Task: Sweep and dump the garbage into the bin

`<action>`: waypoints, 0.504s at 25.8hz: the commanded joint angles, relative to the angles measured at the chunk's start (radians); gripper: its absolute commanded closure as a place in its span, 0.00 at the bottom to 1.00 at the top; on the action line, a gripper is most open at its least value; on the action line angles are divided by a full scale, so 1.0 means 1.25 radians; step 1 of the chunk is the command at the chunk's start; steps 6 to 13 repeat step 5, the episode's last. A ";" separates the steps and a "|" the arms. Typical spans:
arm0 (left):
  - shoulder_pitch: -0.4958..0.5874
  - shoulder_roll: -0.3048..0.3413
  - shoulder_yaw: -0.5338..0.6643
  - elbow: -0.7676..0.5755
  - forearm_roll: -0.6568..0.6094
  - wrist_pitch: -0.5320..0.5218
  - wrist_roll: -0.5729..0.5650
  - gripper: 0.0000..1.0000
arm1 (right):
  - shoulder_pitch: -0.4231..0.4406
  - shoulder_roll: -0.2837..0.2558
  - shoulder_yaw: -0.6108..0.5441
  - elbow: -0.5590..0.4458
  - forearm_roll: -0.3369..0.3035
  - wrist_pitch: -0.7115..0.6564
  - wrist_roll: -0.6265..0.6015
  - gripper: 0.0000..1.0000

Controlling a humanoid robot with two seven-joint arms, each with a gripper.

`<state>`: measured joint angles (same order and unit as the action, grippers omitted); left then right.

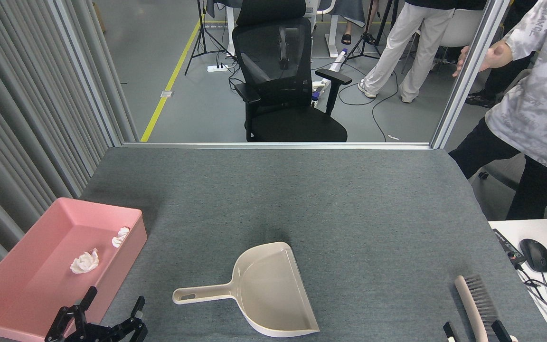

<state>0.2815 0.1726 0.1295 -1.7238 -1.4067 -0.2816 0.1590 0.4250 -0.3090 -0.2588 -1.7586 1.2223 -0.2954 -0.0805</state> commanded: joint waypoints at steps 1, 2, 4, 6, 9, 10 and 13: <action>-0.002 -0.015 0.001 0.002 0.011 -0.001 -0.002 0.00 | -0.001 0.002 0.000 -0.001 0.001 -0.016 -0.007 0.02; -0.002 -0.015 0.001 0.003 0.011 -0.001 -0.002 0.00 | -0.001 0.002 0.001 -0.001 0.001 -0.016 -0.007 0.02; -0.004 -0.015 0.001 0.003 0.011 -0.001 -0.005 0.00 | 0.000 0.002 0.001 -0.001 0.005 -0.018 -0.008 0.02; -0.006 -0.015 0.001 0.005 0.012 -0.001 -0.008 0.00 | 0.000 0.002 0.001 -0.001 0.006 -0.018 -0.008 0.02; -0.006 -0.015 0.001 0.005 0.012 -0.001 -0.008 0.00 | 0.000 0.002 0.001 -0.001 0.006 -0.018 -0.008 0.02; -0.006 -0.015 0.001 0.005 0.012 -0.001 -0.008 0.00 | 0.000 0.002 0.001 -0.001 0.006 -0.018 -0.008 0.02; -0.006 -0.015 0.001 0.005 0.012 -0.001 -0.008 0.00 | 0.000 0.002 0.001 -0.001 0.006 -0.018 -0.008 0.02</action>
